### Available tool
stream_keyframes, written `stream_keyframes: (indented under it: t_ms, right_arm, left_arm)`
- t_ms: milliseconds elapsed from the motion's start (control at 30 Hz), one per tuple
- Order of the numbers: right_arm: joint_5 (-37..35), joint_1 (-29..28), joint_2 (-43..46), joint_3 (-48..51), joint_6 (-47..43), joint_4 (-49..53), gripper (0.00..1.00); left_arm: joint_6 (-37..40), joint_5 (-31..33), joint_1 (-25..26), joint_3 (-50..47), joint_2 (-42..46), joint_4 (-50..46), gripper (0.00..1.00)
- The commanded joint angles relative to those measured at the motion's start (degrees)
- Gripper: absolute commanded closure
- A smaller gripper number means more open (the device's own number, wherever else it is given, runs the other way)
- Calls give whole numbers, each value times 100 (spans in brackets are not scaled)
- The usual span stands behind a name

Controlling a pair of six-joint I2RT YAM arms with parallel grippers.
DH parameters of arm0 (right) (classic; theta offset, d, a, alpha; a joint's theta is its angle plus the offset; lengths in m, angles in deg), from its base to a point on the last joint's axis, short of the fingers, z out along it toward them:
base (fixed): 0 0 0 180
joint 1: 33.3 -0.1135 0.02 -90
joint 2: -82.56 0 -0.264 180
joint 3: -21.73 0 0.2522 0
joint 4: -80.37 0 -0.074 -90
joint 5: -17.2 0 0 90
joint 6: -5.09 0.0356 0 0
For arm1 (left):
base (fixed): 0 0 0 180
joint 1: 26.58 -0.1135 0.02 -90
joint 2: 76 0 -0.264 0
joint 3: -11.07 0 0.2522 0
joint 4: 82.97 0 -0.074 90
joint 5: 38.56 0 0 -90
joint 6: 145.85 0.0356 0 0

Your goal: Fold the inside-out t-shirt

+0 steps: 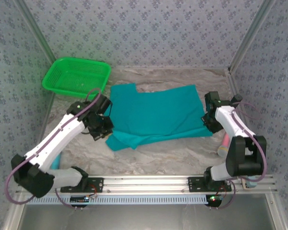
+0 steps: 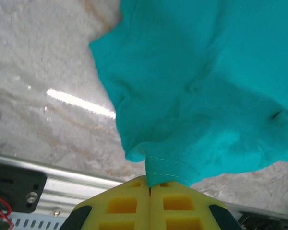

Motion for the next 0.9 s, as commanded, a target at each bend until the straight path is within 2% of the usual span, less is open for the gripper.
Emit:
stream_keyframes:
  t_ms: [0,200,233,300,333,367,400,533,600,700,800,867]
  right_arm:
    - [45,95,-425,-442,95,-150,100]
    - [125,104,-1428,-1189,82,-434,100]
    - [145,92,-1637,-1325,62,-495,100]
    - [172,69,-1986,-1546,36,-612,100]
    - [261,80,-2152,-1670,-13,-648,93]
    - [445,117,-2291,-1807,-151,-675,78]
    - [657,153,-2355,-1890,-326,-768,71]
    - [710,114,-2003,-1846,-765,-835,63]
    - [581,-63,-1647,-1694,-1291,-868,61]
    - [592,-554,-1143,-1438,-2577,-940,60]
    - [1184,-1132,-820,-1045,-3944,-1268,60]
    - [1541,-1352,-830,-751,-4001,-1345,59]
  left_arm:
    - [720,-38,-263,518,-629,-82,100]
    - [1248,-147,-838,1373,-1918,285,100]
    - [1300,-258,-929,1487,-2118,476,97]
    - [1423,-504,-1081,1658,-2498,830,75]
    - [1513,-636,-1170,1772,-2703,928,65]
    - [1632,-763,-1249,1935,-2898,954,58]
    - [1746,-781,-1311,2096,-3029,899,55]
    - [2164,-712,-1392,2436,-2938,769,49]
    - [2296,-776,-1330,2224,-2669,642,49]
    - [2338,-793,-1003,1260,-2152,614,50]
    - [2130,-953,-460,145,-1783,940,52]
    - [1923,-906,-134,-427,-1661,1350,52]
